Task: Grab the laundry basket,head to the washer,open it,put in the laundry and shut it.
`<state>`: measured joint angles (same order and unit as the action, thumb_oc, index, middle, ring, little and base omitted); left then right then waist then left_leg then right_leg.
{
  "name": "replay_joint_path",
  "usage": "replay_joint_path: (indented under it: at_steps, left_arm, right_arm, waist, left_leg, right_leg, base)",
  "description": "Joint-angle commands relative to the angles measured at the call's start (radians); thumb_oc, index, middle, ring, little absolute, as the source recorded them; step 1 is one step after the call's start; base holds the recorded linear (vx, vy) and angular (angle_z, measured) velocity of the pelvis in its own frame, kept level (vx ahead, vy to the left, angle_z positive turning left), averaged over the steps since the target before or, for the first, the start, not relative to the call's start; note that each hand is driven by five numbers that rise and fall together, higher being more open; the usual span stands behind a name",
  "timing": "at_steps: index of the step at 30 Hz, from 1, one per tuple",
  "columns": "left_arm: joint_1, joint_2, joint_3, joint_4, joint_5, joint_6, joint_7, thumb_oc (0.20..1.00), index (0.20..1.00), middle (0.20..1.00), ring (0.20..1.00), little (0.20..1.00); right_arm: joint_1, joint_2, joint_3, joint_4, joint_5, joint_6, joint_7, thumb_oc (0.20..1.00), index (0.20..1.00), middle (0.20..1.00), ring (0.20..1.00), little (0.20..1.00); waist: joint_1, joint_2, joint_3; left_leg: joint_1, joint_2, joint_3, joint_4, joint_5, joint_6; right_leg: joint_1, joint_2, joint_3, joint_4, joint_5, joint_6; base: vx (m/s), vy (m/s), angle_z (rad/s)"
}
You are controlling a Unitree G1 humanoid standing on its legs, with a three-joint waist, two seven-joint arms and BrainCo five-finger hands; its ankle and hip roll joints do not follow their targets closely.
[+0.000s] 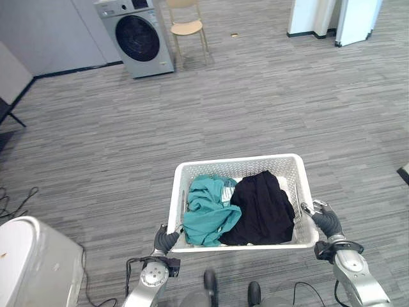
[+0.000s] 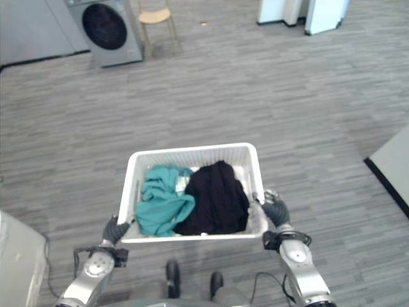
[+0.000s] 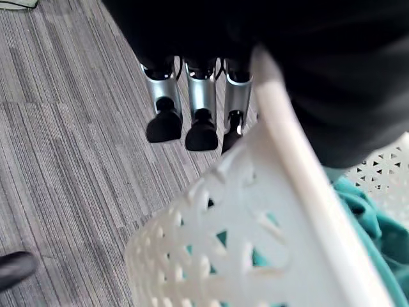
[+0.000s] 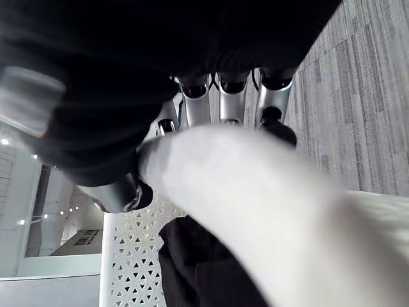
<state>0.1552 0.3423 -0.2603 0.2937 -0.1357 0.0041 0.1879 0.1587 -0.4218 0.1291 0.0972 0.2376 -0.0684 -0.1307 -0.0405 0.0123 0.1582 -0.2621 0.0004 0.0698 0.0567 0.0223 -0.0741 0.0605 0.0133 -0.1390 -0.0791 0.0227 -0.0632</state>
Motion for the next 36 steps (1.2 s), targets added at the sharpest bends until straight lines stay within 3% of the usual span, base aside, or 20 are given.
replay_joint_path:
  at_steps: [1, 4, 8, 11, 14, 15, 17, 21, 22, 24, 25, 26, 27, 28, 29, 32, 33, 34, 35, 36]
  left_arm:
    - [-0.042, 0.018, 0.028, -0.171, -0.037, -0.118, -0.061, 0.2, 0.2, 0.2, 0.2, 0.2]
    - [-0.032, 0.022, 0.032, -0.176, -0.034, -0.12, -0.067, 0.2, 0.2, 0.2, 0.2, 0.2]
    - [-0.033, 0.039, 0.036, -0.179, -0.041, -0.122, -0.061, 0.2, 0.2, 0.2, 0.2, 0.2]
    - [-0.046, 0.064, 0.039, -0.182, -0.038, -0.119, -0.056, 0.2, 0.2, 0.2, 0.2, 0.2]
    - [-0.051, 0.07, 0.04, -0.183, -0.028, -0.119, -0.049, 0.2, 0.2, 0.2, 0.2, 0.2]
    - [-0.046, 0.073, 0.046, -0.191, -0.03, -0.119, -0.052, 0.2, 0.2, 0.2, 0.2, 0.2]
    - [-0.045, 0.072, 0.049, -0.193, -0.034, -0.118, -0.051, 0.2, 0.2, 0.2, 0.2, 0.2]
    - [-0.061, 0.06, 0.065, -0.179, -0.029, -0.116, -0.049, 0.2, 0.2, 0.2, 0.2, 0.2]
    - [-0.062, 0.059, 0.065, -0.178, -0.029, -0.117, -0.049, 0.2, 0.2, 0.2, 0.2, 0.2]
    - [-0.062, 0.042, 0.059, -0.175, -0.012, -0.124, -0.06, 0.2, 0.2, 0.2, 0.2, 0.2]
    - [-0.06, 0.017, 0.032, -0.18, -0.023, -0.126, -0.071, 0.2, 0.2, 0.2, 0.2, 0.2]
    - [-0.06, 0.016, 0.032, -0.18, -0.023, -0.126, -0.071, 0.2, 0.2, 0.2, 0.2, 0.2]
    - [-0.054, 0.015, 0.024, -0.192, -0.039, -0.123, -0.081, 0.2, 0.2, 0.2, 0.2, 0.2]
    - [-0.055, 0.017, 0.017, -0.196, -0.053, -0.115, -0.091, 0.2, 0.2, 0.2, 0.2, 0.2]
    - [-0.055, 0.017, 0.017, -0.197, -0.054, -0.115, -0.091, 0.2, 0.2, 0.2, 0.2, 0.2]
    - [-0.065, 0.021, 0.009, -0.2, -0.05, -0.104, -0.099, 0.2, 0.2, 0.2, 0.2, 0.2]
    - [-0.064, 0.02, 0.009, -0.202, -0.048, -0.102, -0.1, 0.2, 0.2, 0.2, 0.2, 0.2]
    - [-0.057, 0.019, 0.018, -0.208, -0.042, -0.098, -0.105, 0.2, 0.2, 0.2, 0.2, 0.2]
    - [-0.056, 0.019, 0.017, -0.209, -0.042, -0.098, -0.105, 0.2, 0.2, 0.2, 0.2, 0.2]
    - [-0.048, 0.018, 0.023, -0.212, -0.041, -0.096, -0.105, 0.2, 0.2, 0.2, 0.2, 0.2]
  right_arm:
    - [-0.088, 0.019, 0.003, -0.083, 0.032, -0.08, 0.016, 0.2, 0.2, 0.2, 0.2, 0.2]
    - [-0.079, 0.03, 0.009, -0.081, 0.02, -0.077, 0.025, 0.2, 0.2, 0.2, 0.2, 0.2]
    - [-0.098, 0.054, 0.033, -0.077, 0.017, -0.076, 0.041, 0.2, 0.2, 0.2, 0.2, 0.2]
    - [-0.113, 0.06, 0.044, -0.086, 0.008, -0.076, 0.053, 0.2, 0.2, 0.2, 0.2, 0.2]
    - [-0.11, 0.07, 0.049, -0.095, -0.001, -0.07, 0.065, 0.2, 0.2, 0.2, 0.2, 0.2]
    - [-0.109, 0.069, 0.048, -0.093, 0.0, -0.063, 0.069, 0.2, 0.2, 0.2, 0.2, 0.2]
    - [-0.111, 0.067, 0.05, -0.091, 0.002, -0.063, 0.07, 0.2, 0.2, 0.2, 0.2, 0.2]
    - [-0.1, 0.061, 0.03, -0.094, 0.009, -0.06, 0.067, 0.2, 0.2, 0.2, 0.2, 0.2]
    - [-0.099, 0.06, 0.029, -0.094, 0.009, -0.06, 0.067, 0.2, 0.2, 0.2, 0.2, 0.2]
    - [-0.055, 0.054, -0.002, -0.108, -0.02, -0.062, 0.07, 0.2, 0.2, 0.2, 0.2, 0.2]
    - [-0.013, 0.038, -0.029, -0.107, -0.031, -0.064, 0.072, 0.2, 0.2, 0.2, 0.2, 0.2]
    - [-0.013, 0.037, -0.029, -0.107, -0.031, -0.065, 0.072, 0.2, 0.2, 0.2, 0.2, 0.2]
    - [-0.007, 0.019, -0.04, -0.113, -0.019, -0.068, 0.072, 0.2, 0.2, 0.2, 0.2, 0.2]
    - [0.004, 0.002, -0.054, -0.107, -0.015, -0.057, 0.064, 0.2, 0.2, 0.2, 0.2, 0.2]
    - [0.004, 0.002, -0.054, -0.107, -0.015, -0.057, 0.064, 0.2, 0.2, 0.2, 0.2, 0.2]
    - [0.003, -0.005, -0.067, -0.107, -0.013, -0.051, 0.051, 0.2, 0.2, 0.2, 0.2, 0.2]
    - [0.005, -0.008, -0.073, -0.107, -0.01, -0.051, 0.046, 0.2, 0.2, 0.2, 0.2, 0.2]
    - [0.008, -0.004, -0.072, -0.101, -0.01, -0.048, 0.044, 0.2, 0.2, 0.2, 0.2, 0.2]
    - [0.008, -0.005, -0.071, -0.101, -0.01, -0.049, 0.044, 0.2, 0.2, 0.2, 0.2, 0.2]
    - [0.009, -0.002, -0.069, -0.092, -0.011, -0.049, 0.041, 0.2, 0.2, 0.2, 0.2, 0.2]
  waist:
    - [0.063, -0.019, 0.044]
    - [0.071, -0.019, 0.013]
    - [0.094, -0.057, -0.016]
    - [0.087, -0.073, -0.002]
    - [0.07, -0.059, 0.005]
    - [0.061, -0.04, 0.009]
    - [0.052, -0.033, 0.018]
    - [0.014, -0.036, 0.056]
    - [0.012, -0.031, 0.058]
    - [-0.012, -0.035, 0.052]
    - [-0.038, -0.012, 0.009]
    - [-0.04, -0.01, 0.008]
    - [-0.04, -0.001, 0.003]
    - [-0.036, -0.024, 0.002]
    - [-0.035, -0.022, 0.004]
    - [-0.006, -0.052, 0.02]
    - [0.004, -0.054, 0.024]
    - [0.024, -0.037, 0.029]
    - [0.023, -0.039, 0.028]
    - [0.036, -0.032, 0.034]
  left_leg:
    - [0.011, -0.044, 0.052, -0.064, 0.078, 0.018]
    - [0.046, -0.039, 0.053, -0.073, 0.1, 0.042]
    - [0.067, -0.042, 0.092, -0.031, 0.05, 0.073]
    - [0.114, -0.045, 0.111, -0.016, -0.001, 0.096]
    - [0.193, -0.042, 0.114, -0.038, -0.037, 0.107]
    - [0.244, -0.038, 0.108, -0.062, -0.061, 0.104]
    - [0.27, -0.037, 0.101, -0.07, -0.071, 0.101]
    - [0.398, -0.051, 0.053, -0.091, -0.145, 0.082]
    - [0.402, -0.047, 0.05, -0.09, -0.148, 0.082]
    - [0.494, -0.056, -0.002, -0.086, -0.226, 0.075]
    - [0.497, -0.001, -0.016, 0.05, -0.156, 0.014]
    - [0.494, 0.0, -0.018, 0.054, -0.158, 0.013]
    - [0.448, 0.035, -0.007, 0.205, -0.051, -0.019]
    - [0.358, 0.079, 0.067, 0.318, -0.01, -0.001]
    - [0.357, 0.081, 0.067, 0.326, -0.016, -0.001]
    - [0.219, 0.057, 0.132, 0.276, -0.114, 0.045]
    - [0.174, 0.05, 0.146, 0.224, -0.112, 0.046]
    - [0.11, 0.052, 0.15, 0.09, -0.024, 0.025]
    - [0.118, 0.048, 0.15, 0.073, -0.015, 0.024]
    - [0.09, 0.05, 0.144, 0.005, 0.04, 0.012]
  right_leg:
    - [0.05, 0.016, 0.13, 0.048, -0.114, 0.107]
    - [0.101, 0.018, 0.153, 0.053, -0.153, 0.113]
    - [0.091, -0.023, 0.167, 0.161, -0.174, 0.146]
    - [0.007, -0.037, 0.15, 0.361, -0.097, 0.217]
    - [-0.098, -0.041, 0.105, 0.421, -0.056, 0.21]
    - [-0.16, -0.045, 0.053, 0.37, -0.083, 0.19]
    - [-0.191, -0.047, 0.024, 0.341, -0.082, 0.184]
    - [-0.338, -0.065, -0.034, 0.103, 0.014, 0.211]
    - [-0.331, -0.061, -0.038, 0.098, 0.014, 0.211]
    - [-0.347, -0.085, -0.014, 0.073, 0.064, 0.219]
    - [-0.302, -0.077, -0.006, 0.132, 0.084, 0.181]
    - [-0.303, -0.077, -0.008, 0.131, 0.084, 0.18]
    - [-0.252, -0.067, -0.026, 0.127, 0.058, 0.152]
    - [-0.167, -0.07, -0.035, 0.11, 0.0, 0.119]
    - [-0.166, -0.068, -0.035, 0.11, -0.001, 0.119]
    - [-0.089, -0.087, -0.041, 0.097, -0.054, 0.125]
    - [-0.064, -0.088, -0.044, 0.091, -0.068, 0.129]
    - [-0.02, -0.063, -0.035, 0.087, -0.096, 0.131]
    - [-0.018, -0.066, -0.036, 0.086, -0.097, 0.131]
    - [0.016, -0.054, -0.03, 0.084, -0.118, 0.132]
  base:
    - [0.37, 0.075, -0.3]
    - [0.49, 0.134, -0.25]
    - [0.39, 0.128, -0.38]
    - [0.24, 0.076, -0.06]
    - [0.38, 0.105, 0.08]
    - [0.36, 0.056, -0.02]
    - [0.3, 0.03, -0.08]
    - [0.46, -0.044, 0.25]
    - [0.48, -0.079, 0.65]
    - [0.95, -0.272, 0.89]
    - [0.97, -0.366, 0.83]
    - [0.89, -0.411, 1.47]
    - [0.68, -0.319, 1.77]
    - [0.68, -0.312, 1.32]
    - [0.54, -0.234, 0.27]
    - [0.33, -0.075, -0.08]
    - [0.54, -0.028, -0.04]
    - [0.41, -0.009, -0.12]
    - [0.46, 0.017, -0.08]
    - [0.5, 0.044, -0.21]
